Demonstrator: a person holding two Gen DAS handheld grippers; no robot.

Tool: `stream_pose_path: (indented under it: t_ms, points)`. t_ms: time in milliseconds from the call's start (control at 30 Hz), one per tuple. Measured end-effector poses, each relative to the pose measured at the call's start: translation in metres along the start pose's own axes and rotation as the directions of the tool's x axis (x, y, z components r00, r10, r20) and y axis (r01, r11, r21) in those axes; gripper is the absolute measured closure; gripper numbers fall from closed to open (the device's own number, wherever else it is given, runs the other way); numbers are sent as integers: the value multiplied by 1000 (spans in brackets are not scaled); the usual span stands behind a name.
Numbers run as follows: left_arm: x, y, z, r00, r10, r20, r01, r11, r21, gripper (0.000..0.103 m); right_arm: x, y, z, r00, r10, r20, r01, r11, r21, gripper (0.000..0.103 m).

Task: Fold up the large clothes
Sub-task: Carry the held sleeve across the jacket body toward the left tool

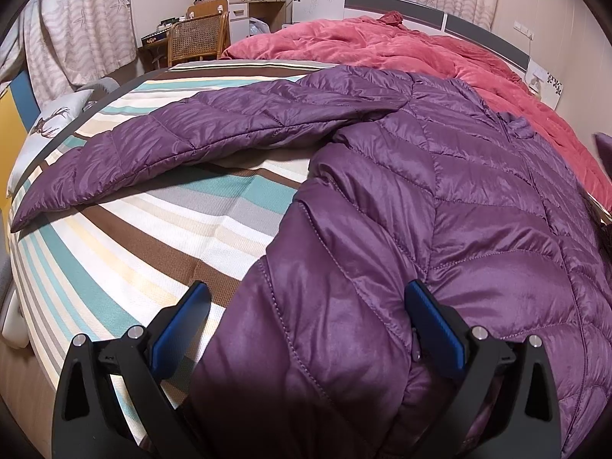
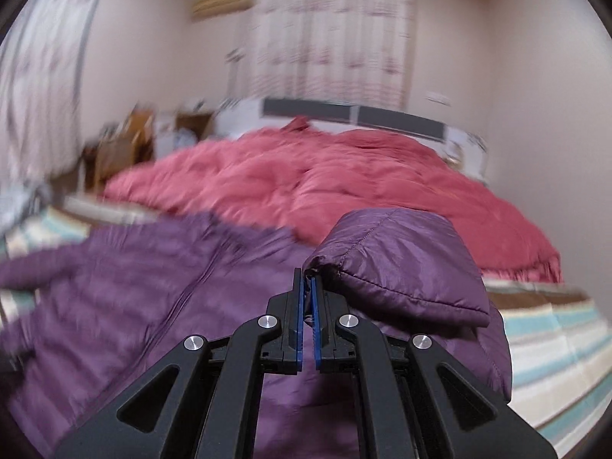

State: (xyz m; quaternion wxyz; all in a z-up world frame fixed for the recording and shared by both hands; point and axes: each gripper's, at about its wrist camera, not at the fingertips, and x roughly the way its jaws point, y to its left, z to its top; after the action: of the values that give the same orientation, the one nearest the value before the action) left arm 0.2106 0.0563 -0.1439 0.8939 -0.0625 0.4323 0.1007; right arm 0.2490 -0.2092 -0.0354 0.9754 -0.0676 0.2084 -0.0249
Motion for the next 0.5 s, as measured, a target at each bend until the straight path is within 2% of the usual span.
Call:
stream_pose_path:
  t_ms: [100, 200, 300, 500]
  points:
    - [0, 0, 0, 1000, 0, 0, 0, 1000, 0, 2, 14, 44, -9, 999, 9, -52, -18, 983, -182, 99]
    - [0, 0, 0, 1000, -1, 0, 1, 1000, -1, 2, 25, 82, -25, 995, -13, -102, -26, 928, -372, 99]
    - [0, 0, 0, 1000, 0, 1, 0, 1000, 0, 2, 25, 114, -43, 994, -28, -103, -34, 835, -549, 99]
    - [0, 0, 0, 1000, -4, 1, 4, 1000, -3, 2, 25, 157, -57, 997, -31, -64, -27, 663, -748, 99]
